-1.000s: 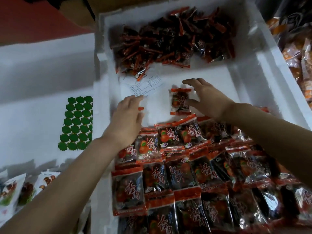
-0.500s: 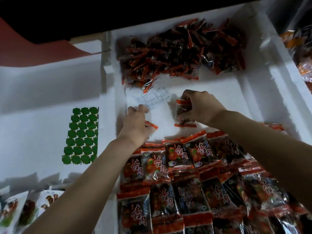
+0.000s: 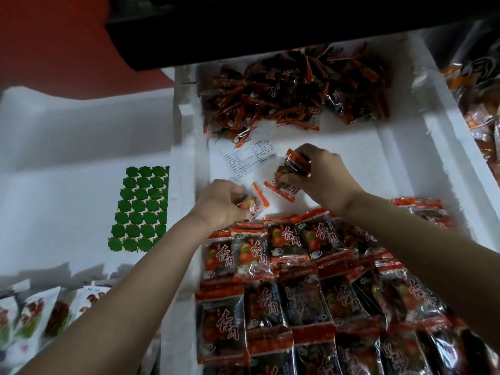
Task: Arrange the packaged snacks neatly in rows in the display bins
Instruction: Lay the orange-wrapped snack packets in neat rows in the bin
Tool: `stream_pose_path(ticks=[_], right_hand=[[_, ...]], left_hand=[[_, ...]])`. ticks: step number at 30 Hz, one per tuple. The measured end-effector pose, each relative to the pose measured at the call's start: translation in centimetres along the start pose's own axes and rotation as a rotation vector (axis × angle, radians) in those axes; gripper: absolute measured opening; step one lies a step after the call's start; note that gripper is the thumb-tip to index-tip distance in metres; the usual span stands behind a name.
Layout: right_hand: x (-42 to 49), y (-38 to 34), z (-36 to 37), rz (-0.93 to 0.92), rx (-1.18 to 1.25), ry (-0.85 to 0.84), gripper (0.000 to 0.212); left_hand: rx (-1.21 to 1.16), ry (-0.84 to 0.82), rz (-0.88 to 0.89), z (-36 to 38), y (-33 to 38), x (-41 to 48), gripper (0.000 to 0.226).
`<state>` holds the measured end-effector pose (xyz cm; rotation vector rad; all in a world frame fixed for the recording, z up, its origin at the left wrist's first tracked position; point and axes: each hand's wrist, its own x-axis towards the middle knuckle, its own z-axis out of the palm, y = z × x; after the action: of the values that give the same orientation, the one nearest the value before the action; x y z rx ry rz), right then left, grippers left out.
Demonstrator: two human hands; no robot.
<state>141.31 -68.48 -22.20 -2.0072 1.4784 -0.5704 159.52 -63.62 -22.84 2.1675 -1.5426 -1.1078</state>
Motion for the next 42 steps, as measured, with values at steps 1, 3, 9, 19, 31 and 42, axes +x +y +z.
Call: stream_pose_path(ticks=[1, 3, 9, 19, 31, 42], right_hand=[[-0.3, -0.1, 0.1, 0.001, 0.007, 0.007, 0.030], [-0.7, -0.5, 0.0, -0.003, 0.031, 0.036, 0.030], [-2.7, -2.4, -0.7, -0.018, 0.093, 0.093, 0.025], [-6.8, -4.7, -2.7, 0.003, 0.258, 0.088, 0.016], [-18.3, -7.6, 1.7, 0.004, 0.241, -0.450, 0.025], [-22.7, -7.0, 6.2, 0.150, 0.268, -0.241, 0.045]], left_hand=[[0.002, 0.009, 0.017, 0.0, 0.1, -0.1, 0.050], [0.021, 0.026, 0.048, 0.2, 0.2, -0.2, 0.038], [0.203, 0.117, 0.145, 0.9, 0.5, -1.1, 0.025], [-0.538, 0.443, 0.251, -1.1, 2.1, -6.6, 0.024], [-0.829, 0.480, 0.065, -0.3, -2.7, -19.3, 0.010], [-0.781, 0.436, -0.076, 3.2, -8.2, -23.5, 0.014]])
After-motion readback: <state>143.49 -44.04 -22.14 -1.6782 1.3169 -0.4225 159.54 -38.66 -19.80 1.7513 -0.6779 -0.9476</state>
